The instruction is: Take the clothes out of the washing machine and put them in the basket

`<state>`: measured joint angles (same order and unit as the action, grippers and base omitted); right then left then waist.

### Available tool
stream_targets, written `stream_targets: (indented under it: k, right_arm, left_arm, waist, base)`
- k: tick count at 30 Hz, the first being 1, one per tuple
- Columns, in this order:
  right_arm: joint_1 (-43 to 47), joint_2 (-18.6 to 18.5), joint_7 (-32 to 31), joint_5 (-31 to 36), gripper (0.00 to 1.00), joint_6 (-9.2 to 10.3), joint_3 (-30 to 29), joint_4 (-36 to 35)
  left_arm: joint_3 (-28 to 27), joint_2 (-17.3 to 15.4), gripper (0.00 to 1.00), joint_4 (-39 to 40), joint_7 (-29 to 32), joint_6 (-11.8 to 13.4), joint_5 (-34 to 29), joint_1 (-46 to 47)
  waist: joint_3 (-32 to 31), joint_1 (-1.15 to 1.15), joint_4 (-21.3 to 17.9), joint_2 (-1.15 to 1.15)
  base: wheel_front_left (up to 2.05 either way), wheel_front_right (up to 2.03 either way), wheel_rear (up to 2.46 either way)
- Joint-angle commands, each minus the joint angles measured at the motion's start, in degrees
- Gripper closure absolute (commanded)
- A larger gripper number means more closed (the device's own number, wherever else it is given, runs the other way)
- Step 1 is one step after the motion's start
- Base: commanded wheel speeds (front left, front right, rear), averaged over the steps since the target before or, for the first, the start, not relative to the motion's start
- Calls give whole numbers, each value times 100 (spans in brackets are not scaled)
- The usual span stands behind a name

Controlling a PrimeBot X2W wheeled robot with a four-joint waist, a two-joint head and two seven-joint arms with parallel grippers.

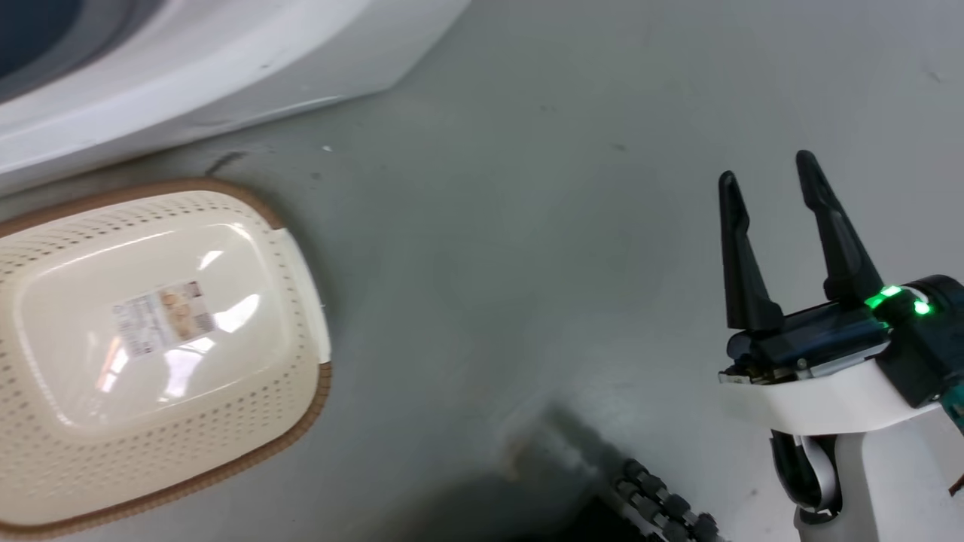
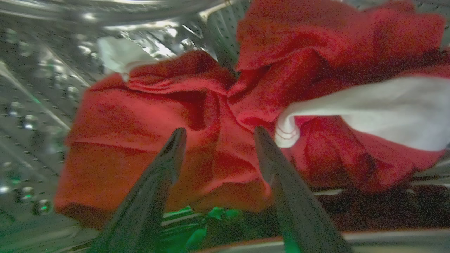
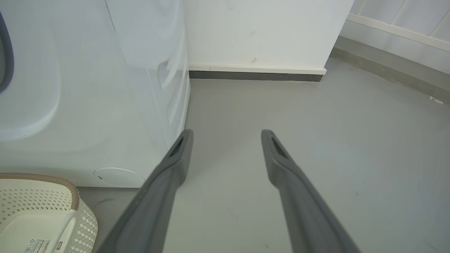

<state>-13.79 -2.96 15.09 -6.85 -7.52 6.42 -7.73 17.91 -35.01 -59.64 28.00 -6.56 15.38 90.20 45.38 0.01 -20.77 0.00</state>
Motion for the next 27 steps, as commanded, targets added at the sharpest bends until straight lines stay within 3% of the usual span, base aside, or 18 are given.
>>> stream_targets:
  k: [1,10,26,27]
  right_arm:
    - [18,15,12,-24,0,6,45,-2]
    - [118,15,12,-163,0,6,260,-78]
    - [127,15,12,-119,0,6,476,-440]
    - [129,15,12,-110,0,6,472,-452]
  left_arm:
    - [-11,-72,0,-24,146,41,6,137]
    - [160,-323,0,-62,1556,227,-129,677]
    - [291,-757,0,139,2350,403,-108,290]
    - [280,-765,8,161,2371,421,-80,273]
  waist:
    - [235,-1,-284,0]
    - [416,-1,-587,0]
    - [635,-1,-727,0]
    - [646,-1,-721,0]
  base:
    - [0,0,0]
    - [0,0,0]
    - [0,0,0]
    - [0,0,0]
